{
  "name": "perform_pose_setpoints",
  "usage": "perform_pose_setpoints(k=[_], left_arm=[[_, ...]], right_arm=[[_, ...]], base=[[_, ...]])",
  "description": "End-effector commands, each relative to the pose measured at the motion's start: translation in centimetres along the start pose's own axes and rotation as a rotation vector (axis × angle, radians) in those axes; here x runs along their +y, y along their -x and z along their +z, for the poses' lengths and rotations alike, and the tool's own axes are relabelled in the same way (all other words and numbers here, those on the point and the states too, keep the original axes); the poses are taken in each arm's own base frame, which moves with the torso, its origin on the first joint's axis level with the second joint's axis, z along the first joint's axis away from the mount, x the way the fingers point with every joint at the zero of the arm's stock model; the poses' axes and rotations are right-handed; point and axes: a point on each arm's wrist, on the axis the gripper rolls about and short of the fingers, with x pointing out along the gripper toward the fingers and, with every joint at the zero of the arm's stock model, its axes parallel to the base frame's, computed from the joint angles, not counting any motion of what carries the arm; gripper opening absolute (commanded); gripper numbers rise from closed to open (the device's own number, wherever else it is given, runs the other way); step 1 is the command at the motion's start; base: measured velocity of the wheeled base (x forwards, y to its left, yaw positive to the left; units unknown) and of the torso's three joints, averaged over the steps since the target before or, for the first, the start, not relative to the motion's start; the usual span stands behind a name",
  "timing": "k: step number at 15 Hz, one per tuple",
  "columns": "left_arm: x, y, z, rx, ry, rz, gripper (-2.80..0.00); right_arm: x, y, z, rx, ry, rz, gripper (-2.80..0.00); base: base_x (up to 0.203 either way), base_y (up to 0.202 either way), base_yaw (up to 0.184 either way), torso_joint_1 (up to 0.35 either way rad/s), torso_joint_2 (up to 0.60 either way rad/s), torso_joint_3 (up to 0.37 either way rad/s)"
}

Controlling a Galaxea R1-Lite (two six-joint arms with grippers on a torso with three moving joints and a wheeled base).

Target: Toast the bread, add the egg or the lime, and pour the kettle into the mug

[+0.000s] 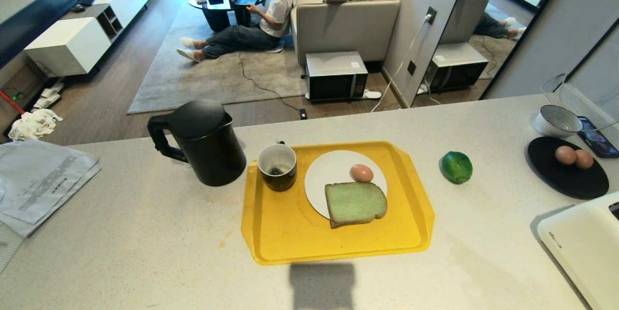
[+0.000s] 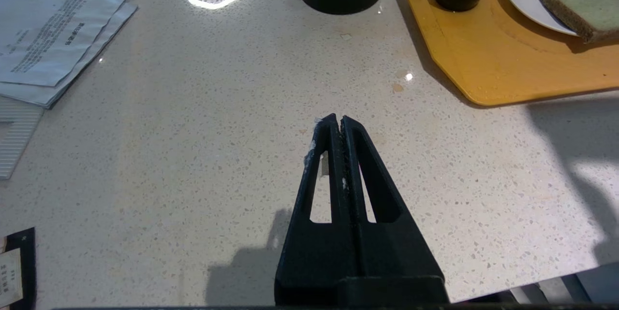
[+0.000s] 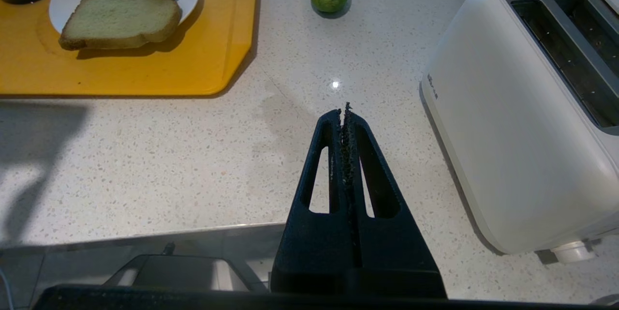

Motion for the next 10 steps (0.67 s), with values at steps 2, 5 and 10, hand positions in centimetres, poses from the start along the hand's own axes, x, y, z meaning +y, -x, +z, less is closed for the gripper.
perform_pose_setpoints(k=[2, 5, 10], left_arm=[[0.0, 0.0, -0.01, 0.001, 0.0, 0.0, -2.8], [0.0, 0.0, -0.01, 0.0, 0.0, 0.0, -2.8], [0.0, -0.01, 0.0, 0.002, 0.0, -0.001, -2.8]], right_arm=[[0.0, 0.0, -0.04, 0.0, 0.0, 0.0, -2.8], [0.0, 0.0, -0.04, 0.0, 0.0, 0.001, -2.8], [0.0, -0.01, -0.04, 0.002, 0.0, 0.001, -2.8]], base=[[0.0, 0.0, 0.0, 0.0, 0.0, 0.0], [0.0, 0.0, 0.0, 0.0, 0.0, 0.0], [0.0, 0.0, 0.0, 0.0, 0.0, 0.0]])
